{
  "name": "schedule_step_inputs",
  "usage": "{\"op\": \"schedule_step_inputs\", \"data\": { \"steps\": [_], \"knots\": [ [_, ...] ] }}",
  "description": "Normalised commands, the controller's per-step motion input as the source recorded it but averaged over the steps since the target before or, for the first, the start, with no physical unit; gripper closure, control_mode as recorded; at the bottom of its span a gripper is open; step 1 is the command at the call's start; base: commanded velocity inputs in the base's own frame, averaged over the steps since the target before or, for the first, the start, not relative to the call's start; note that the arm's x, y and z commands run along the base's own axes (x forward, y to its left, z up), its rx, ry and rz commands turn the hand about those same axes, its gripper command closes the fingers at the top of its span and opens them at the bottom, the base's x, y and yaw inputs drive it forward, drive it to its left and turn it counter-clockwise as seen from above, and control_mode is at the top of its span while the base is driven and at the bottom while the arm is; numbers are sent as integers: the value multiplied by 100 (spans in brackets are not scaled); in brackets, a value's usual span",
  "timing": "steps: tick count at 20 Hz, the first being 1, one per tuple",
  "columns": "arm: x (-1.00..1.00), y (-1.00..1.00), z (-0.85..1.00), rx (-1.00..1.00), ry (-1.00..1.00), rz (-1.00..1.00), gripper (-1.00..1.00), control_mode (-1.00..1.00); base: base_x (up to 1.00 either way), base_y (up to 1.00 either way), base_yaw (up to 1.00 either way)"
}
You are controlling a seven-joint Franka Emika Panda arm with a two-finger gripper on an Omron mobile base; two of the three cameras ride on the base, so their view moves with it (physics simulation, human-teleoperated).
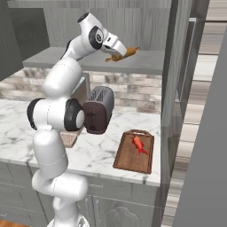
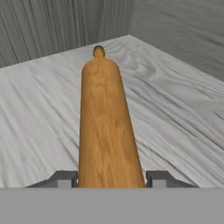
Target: Open the cabinet, retrieve the rolling pin, and place it next to the meat on the cutting board to prepare for tenderizing.
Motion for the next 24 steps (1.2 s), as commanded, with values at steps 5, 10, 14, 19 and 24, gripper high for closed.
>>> {"op": "schedule_step_inputs", "data": {
  "steps": [5, 10, 14, 19, 24],
  "knots": [
    [-11, 0, -7, 5, 1, 0, 100, -100, 0, 0, 0],
    [-69, 0, 15, 7, -7, -4, 100, -100, 0, 0, 0],
    [-89, 0, 16, 4, -8, -8, 100, -100, 0, 0, 0],
    [-99, 0, 2, 1, -9, -7, 100, -100, 0, 0, 0],
    [-100, 4, -11, 0, -6, -7, 100, -100, 0, 0, 0]
  ]
}}
